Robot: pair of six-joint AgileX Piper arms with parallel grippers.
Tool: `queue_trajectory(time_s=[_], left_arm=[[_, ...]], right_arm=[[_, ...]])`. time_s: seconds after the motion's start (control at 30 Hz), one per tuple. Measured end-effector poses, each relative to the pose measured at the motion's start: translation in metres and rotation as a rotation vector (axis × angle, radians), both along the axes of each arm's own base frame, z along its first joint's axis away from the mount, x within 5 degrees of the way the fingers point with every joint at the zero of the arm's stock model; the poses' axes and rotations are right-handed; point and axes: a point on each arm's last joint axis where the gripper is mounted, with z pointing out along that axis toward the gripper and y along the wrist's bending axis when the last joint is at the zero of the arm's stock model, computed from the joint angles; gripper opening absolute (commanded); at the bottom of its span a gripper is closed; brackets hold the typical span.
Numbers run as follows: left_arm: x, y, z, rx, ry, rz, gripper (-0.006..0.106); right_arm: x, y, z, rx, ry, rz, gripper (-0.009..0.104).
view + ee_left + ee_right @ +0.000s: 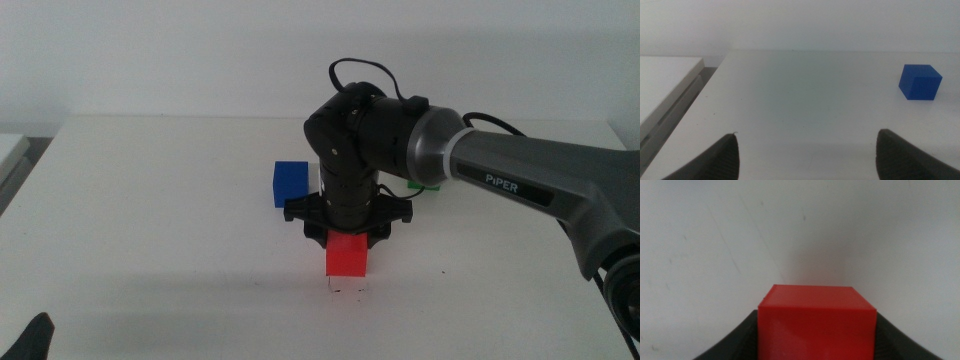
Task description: Stack red cubes first, then green, then blue cubes in a specific spot.
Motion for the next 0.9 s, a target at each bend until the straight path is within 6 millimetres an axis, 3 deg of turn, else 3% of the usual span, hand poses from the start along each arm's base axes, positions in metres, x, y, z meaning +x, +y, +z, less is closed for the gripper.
queue_trajectory(time_s=[0.83, 0.9], left_arm=[[0.000, 0.000, 0.000, 0.000, 0.000, 0.000, 0.093], [0.000, 0.000, 0.000, 0.000, 0.000, 0.000, 0.093]], right_arm=[[-0.004, 0.000, -0.018, -0.025, -0.002, -0.010, 0.008], [-0.004, 0.000, -0.018, -0.028, 0.001, -0.011, 0.029]])
